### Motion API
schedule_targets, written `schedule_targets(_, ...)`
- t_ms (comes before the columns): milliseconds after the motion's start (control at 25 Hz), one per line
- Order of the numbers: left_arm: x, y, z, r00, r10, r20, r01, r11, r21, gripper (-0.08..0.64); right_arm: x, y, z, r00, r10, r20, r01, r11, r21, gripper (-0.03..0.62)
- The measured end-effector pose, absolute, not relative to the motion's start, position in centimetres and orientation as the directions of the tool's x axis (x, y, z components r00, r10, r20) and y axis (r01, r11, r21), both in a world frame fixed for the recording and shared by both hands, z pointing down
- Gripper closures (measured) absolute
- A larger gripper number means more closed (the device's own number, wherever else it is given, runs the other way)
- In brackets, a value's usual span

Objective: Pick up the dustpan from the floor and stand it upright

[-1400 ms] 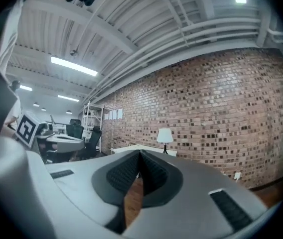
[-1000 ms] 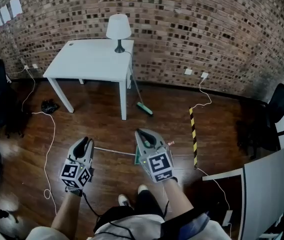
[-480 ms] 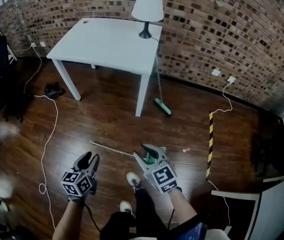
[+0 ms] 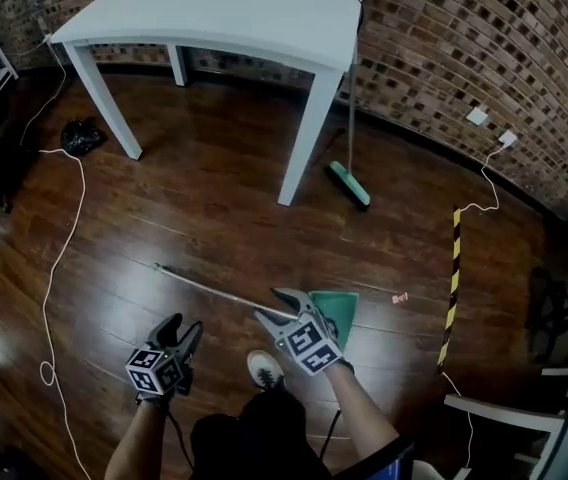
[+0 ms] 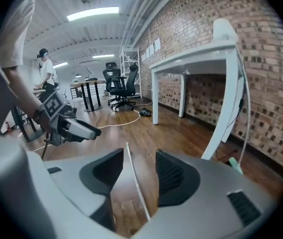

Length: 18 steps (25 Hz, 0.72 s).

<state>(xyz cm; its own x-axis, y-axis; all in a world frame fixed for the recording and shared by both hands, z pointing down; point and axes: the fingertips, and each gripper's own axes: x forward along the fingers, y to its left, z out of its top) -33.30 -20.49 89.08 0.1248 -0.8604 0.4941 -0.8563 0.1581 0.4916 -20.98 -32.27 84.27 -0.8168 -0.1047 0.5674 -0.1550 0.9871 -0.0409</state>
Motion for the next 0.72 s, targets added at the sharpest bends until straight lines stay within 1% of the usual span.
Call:
schedule_targets(200, -34.6, -22.9, 100.2, 0.143, -0.861, 0.487, -0.865, 0.131, 0.484, 0.285, -22.2, -31.9, 97.5, -0.784, -0.046, 0.62, -0.093, 0.995, -0.045, 0.379)
schedule_targets(320, -36.0, -24.9, 105.1, 0.132, -0.873, 0.469, -0.825, 0.166, 0.541, 0.278, -22.8, -32.3, 103.2, -0.772, -0.016, 0.636, -0.056, 0.998, -0.043, 0.379)
schedule_targets(440, -37.1, -26.2, 110.2, 0.13, -0.862, 0.49, -0.789, 0.209, 0.578, 0.275, -23.5, -32.9, 108.0, -0.758, 0.02, 0.652, -0.019, 0.998, -0.053, 0.374)
schedule_targets(640, -38.1, -27.1, 116.9, 0.155, -0.836, 0.526, -0.77, 0.232, 0.595, 0.255, -25.3, -32.3, 114.6, -0.725, 0.129, 0.677, 0.089, 0.992, -0.093, 0.298)
schedule_targets(720, -38.7, -27.5, 118.3, 0.148, -0.834, 0.531, -0.765, 0.244, 0.596, 0.244, -25.6, -31.9, 116.4, -0.707, 0.153, 0.69, 0.129, 0.988, -0.087, 0.295)
